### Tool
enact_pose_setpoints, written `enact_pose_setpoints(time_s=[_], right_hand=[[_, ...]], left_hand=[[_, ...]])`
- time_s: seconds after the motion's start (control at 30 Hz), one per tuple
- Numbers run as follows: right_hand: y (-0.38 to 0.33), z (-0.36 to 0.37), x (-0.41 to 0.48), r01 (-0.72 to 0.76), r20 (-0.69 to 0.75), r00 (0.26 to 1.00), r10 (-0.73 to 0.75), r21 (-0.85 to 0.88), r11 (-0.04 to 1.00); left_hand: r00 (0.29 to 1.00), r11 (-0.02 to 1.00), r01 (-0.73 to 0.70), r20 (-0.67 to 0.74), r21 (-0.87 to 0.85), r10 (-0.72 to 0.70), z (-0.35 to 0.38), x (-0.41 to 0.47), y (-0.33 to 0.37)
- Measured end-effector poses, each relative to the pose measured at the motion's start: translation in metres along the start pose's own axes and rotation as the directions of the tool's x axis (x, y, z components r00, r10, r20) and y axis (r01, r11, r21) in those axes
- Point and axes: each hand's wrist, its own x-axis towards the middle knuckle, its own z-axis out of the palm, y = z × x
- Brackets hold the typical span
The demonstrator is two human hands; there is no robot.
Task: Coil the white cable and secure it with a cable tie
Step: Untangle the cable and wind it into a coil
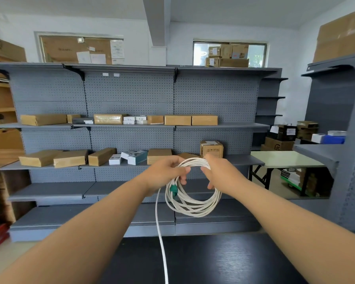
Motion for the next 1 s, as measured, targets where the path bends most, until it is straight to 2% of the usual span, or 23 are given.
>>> enact_pose_setpoints(time_s=[0.13,0.3,0.37,0.43,0.47,0.53,0.57,0.6,0.63,0.73,0.9,1.0], right_hand=[[0.002,0.0,0.0,-0.037,-0.004,0.999,0.037,0.076,0.996],[-0.001,0.002,-0.001,0.084,-0.022,0.996,-0.088,-0.126,0.988],[-0.002,0.002,-0.001,0.093,0.003,0.996,-0.093,-0.13,0.987],[0.0,0.001,0.001,0.07,0.028,0.997,-0.069,-0.076,0.995],[0.001,0.001,0.002,0.049,0.038,0.998,-0.048,-0.028,0.998],[0.003,0.001,0.003,-0.006,0.049,0.999,0.002,0.078,0.997],[0.004,0.001,0.004,-0.031,0.049,0.998,0.025,0.118,0.992],[0.005,0.001,0.004,-0.053,0.051,0.998,0.046,0.151,0.987],[0.007,0.002,0.004,-0.071,0.053,0.997,0.062,0.181,0.981],[0.008,0.003,0.004,-0.099,0.061,0.994,0.087,0.242,0.965],[0.004,0.006,0.004,-0.079,0.01,0.997,0.078,0.211,0.974],[0.003,0.005,0.005,-0.049,-0.012,0.999,0.052,0.184,0.982]], left_hand=[[1.0,0.999,-0.002,-0.021,-0.048,0.001,0.003,0.0,0.0],[1.0,0.999,-0.027,0.004,0.024,0.027,0.004,0.001,0.002],[1.0,1.0,-0.028,0.002,-0.014,0.029,0.004,0.001,0.003],[1.0,0.989,0.019,0.001,-0.148,-0.019,0.004,0.0,0.002],[0.998,0.956,0.065,0.017,-0.285,-0.062,0.003,0.0,0.001],[0.992,0.821,0.128,0.09,-0.556,-0.093,0.001,-0.002,-0.002],[0.99,0.77,0.134,0.117,-0.624,-0.077,0.0,-0.002,-0.005],[0.99,0.764,0.131,0.131,-0.632,-0.062,0.0,-0.003,-0.005],[0.99,0.8,0.12,0.127,-0.587,-0.055,0.0,-0.003,-0.006],[0.996,0.947,0.084,0.048,-0.311,-0.072,0.004,-0.002,-0.002],[0.985,0.991,-0.053,-0.167,-0.12,0.033,0.01,0.004,-0.004],[0.974,0.994,-0.07,-0.219,-0.078,0.051,0.011,0.007,-0.007]])
